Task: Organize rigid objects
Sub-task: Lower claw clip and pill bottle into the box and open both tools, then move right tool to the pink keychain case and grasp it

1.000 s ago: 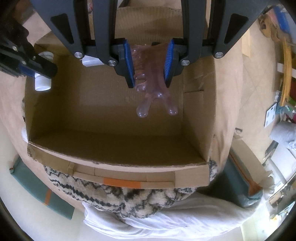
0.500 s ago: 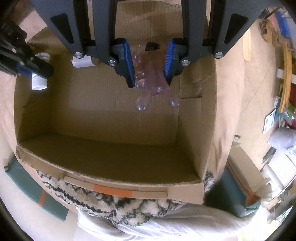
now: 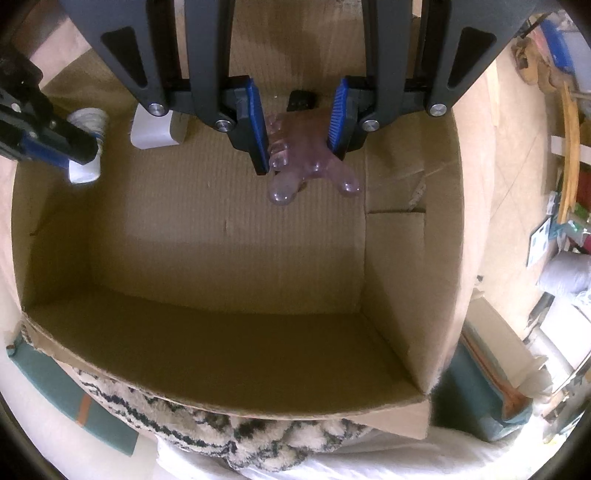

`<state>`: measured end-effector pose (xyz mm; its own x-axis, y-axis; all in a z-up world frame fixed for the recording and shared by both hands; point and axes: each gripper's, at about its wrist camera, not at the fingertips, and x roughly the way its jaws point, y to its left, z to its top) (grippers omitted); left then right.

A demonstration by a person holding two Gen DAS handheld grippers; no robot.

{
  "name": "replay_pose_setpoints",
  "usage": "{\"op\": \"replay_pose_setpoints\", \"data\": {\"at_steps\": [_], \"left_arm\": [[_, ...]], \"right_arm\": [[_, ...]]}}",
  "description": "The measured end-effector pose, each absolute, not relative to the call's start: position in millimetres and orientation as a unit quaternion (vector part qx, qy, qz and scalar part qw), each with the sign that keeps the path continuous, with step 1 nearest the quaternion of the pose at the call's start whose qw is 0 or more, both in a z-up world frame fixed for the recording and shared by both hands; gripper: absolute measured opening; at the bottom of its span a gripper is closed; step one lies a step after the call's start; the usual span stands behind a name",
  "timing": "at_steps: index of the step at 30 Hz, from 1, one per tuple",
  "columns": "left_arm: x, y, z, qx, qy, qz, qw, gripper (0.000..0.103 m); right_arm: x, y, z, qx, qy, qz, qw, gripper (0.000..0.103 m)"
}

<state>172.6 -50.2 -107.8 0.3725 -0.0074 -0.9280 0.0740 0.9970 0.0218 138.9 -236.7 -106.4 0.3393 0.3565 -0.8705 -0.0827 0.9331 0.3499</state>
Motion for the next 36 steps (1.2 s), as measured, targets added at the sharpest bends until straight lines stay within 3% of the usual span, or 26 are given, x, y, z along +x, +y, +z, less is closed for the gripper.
{"op": "replay_pose_setpoints", "data": {"at_steps": [6, 9, 11, 13, 15, 18, 19, 36], "left_arm": [[174, -56, -105, 0.039, 0.556, -0.024, 0.830, 0.034], [174, -59, -103, 0.037, 0.553, -0.029, 0.832, 0.047], [172, -60, -100, 0.040, 0.548, -0.025, 0.835, 0.063], [171, -60, -96, 0.039, 0.540, -0.021, 0.840, 0.065], [170, -57, -93, 0.034, 0.539, -0.022, 0.842, 0.065], [169, -54, -91, 0.026, 0.536, -0.018, 0.843, 0.065], [169, -53, -91, 0.025, 0.536, -0.017, 0.843, 0.065], [153, -48, -61, 0.024, 0.509, -0.024, 0.860, 0.065]], "right_arm": [[140, -238, -103, 0.131, 0.549, 0.138, 0.814, 0.028], [139, -241, -97, 0.142, 0.540, 0.140, 0.818, 0.030], [139, -242, -91, 0.148, 0.529, 0.145, 0.823, 0.043], [137, -244, -84, 0.152, 0.516, 0.145, 0.830, 0.076], [137, -245, -79, 0.157, 0.507, 0.146, 0.835, 0.079], [137, -246, -75, 0.158, 0.501, 0.139, 0.839, 0.100], [136, -246, -74, 0.158, 0.499, 0.138, 0.841, 0.103], [115, -246, -48, 0.139, 0.475, 0.123, 0.860, 0.103]]}}
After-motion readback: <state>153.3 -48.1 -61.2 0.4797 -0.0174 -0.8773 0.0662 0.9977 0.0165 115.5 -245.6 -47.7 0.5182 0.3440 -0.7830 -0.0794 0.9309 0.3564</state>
